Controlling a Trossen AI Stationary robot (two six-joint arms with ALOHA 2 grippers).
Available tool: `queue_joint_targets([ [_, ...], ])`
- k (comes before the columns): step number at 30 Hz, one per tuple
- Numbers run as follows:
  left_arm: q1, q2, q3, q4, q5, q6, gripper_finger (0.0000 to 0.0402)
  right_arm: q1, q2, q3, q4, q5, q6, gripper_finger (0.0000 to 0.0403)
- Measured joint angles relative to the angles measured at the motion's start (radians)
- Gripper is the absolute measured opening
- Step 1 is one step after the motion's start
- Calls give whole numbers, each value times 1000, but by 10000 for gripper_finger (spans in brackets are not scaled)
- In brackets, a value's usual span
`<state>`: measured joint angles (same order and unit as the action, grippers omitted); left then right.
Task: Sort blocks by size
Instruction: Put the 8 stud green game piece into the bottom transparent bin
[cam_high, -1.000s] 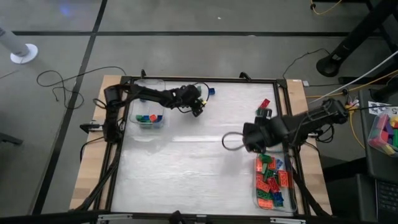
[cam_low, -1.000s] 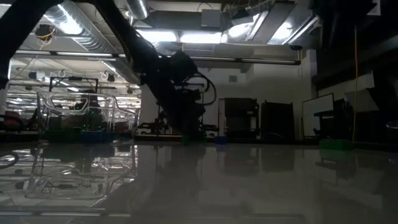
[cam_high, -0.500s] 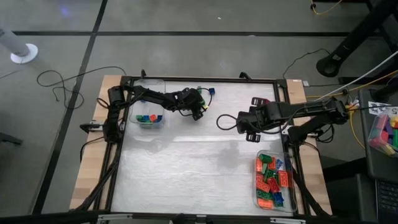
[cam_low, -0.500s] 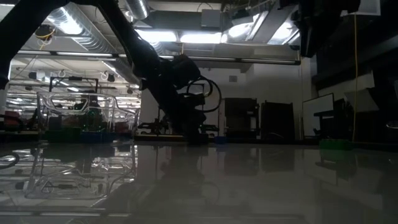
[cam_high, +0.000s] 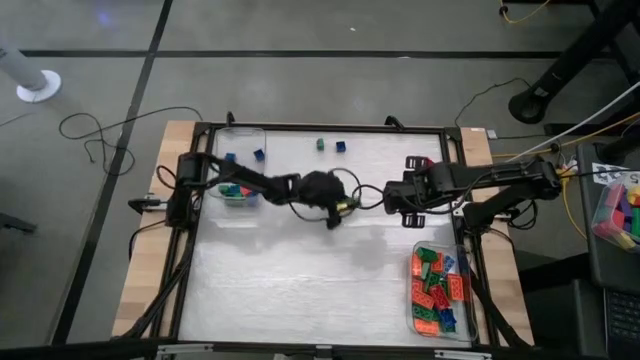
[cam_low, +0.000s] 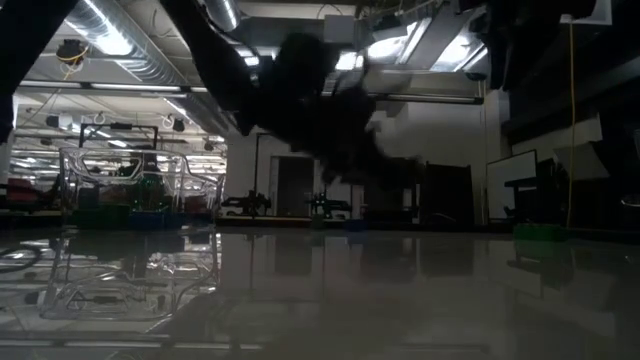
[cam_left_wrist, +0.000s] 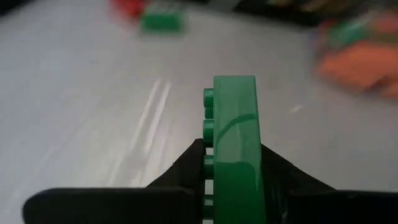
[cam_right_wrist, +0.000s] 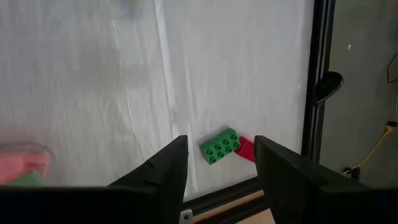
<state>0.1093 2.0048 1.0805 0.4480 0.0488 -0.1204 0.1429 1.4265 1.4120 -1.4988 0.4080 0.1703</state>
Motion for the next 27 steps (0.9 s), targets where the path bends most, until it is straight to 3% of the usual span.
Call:
queue_joint_targets([
  [4,-122,0,23,129,0,38,71,0,-37,0,8,1,1,182],
  [8,-211,0,90,144,-44,108,72,1,-72,0,23,-4,79,182],
  [12,-268,0,143,141,-80,183,79,4,-85,0,93,-115,165,182],
  [18,-312,-2,173,139,-131,233,82,100,-74,0,244,-265,172,182],
  [27,-314,-2,173,137,-148,232,84,268,-65,0,375,-239,228,182],
])
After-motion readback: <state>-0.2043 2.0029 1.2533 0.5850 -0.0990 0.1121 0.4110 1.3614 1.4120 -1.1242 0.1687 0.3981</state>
